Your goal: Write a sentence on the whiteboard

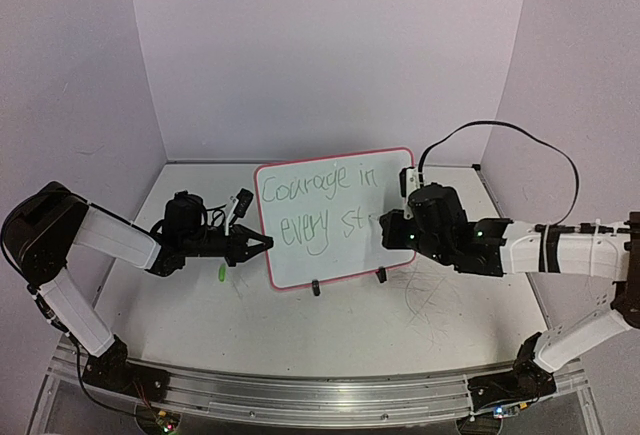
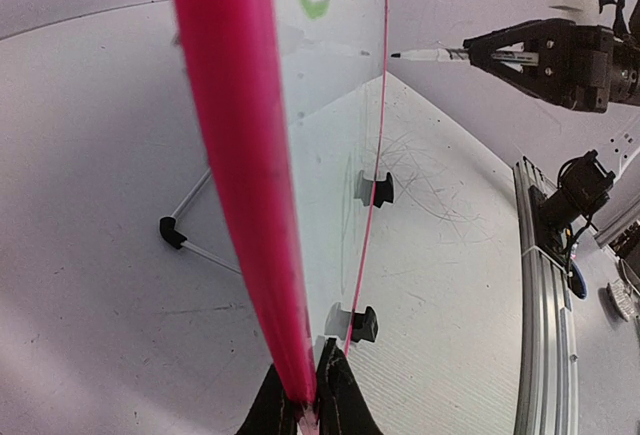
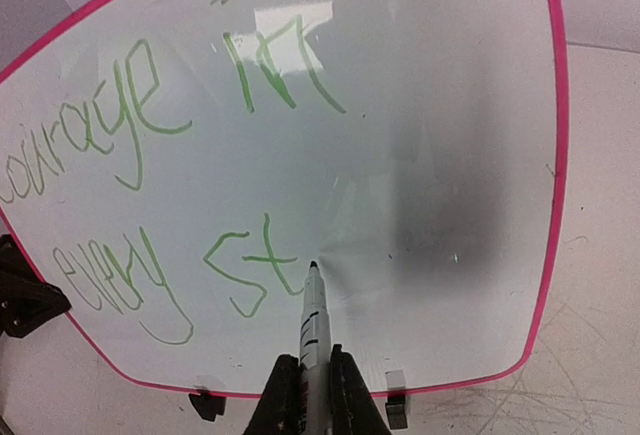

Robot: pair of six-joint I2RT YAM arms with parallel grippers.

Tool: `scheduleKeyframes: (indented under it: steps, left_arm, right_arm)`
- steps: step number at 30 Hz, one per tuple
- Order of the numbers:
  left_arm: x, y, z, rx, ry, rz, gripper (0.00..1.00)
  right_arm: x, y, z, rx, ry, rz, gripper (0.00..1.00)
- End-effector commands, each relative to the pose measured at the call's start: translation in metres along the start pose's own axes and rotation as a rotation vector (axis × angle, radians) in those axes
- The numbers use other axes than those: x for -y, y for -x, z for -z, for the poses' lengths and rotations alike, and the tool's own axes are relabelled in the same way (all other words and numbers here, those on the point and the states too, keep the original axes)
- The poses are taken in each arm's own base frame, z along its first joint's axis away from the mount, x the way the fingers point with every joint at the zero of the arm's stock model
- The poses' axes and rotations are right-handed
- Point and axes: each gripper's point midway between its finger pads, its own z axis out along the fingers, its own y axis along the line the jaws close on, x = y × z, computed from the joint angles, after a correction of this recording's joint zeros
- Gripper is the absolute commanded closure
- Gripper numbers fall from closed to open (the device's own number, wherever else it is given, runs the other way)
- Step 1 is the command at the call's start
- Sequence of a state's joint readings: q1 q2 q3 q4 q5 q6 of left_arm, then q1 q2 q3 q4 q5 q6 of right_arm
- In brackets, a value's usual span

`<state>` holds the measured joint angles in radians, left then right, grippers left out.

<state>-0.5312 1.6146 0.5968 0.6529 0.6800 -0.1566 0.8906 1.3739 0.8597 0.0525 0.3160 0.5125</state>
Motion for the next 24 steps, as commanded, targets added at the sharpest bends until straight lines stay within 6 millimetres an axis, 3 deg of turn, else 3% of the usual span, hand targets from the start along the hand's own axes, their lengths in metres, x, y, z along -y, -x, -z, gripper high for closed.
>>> scheduleKeyframes:
  steps: [1, 12, 24]
  left_arm:
    - [-0.018, 0.024, 0.004, 0.055, 0.115, -0.077, 1.0]
    - [-0.018, 0.024, 0.003, 0.052, 0.112, -0.079, 1.0]
    - [-0.018, 0.023, 0.004, 0.053, 0.113, -0.079, 1.0]
  right_arm:
    - [-0.009, 0.011, -0.005, 0.038, 0.027, -0.016, 1.0]
    - [-0.013, 0.005, -0.015, 0.019, 0.031, -0.019, 1.0]
    - [0.017, 0.014, -0.004, 0.073, -0.119, -0.06, 1.0]
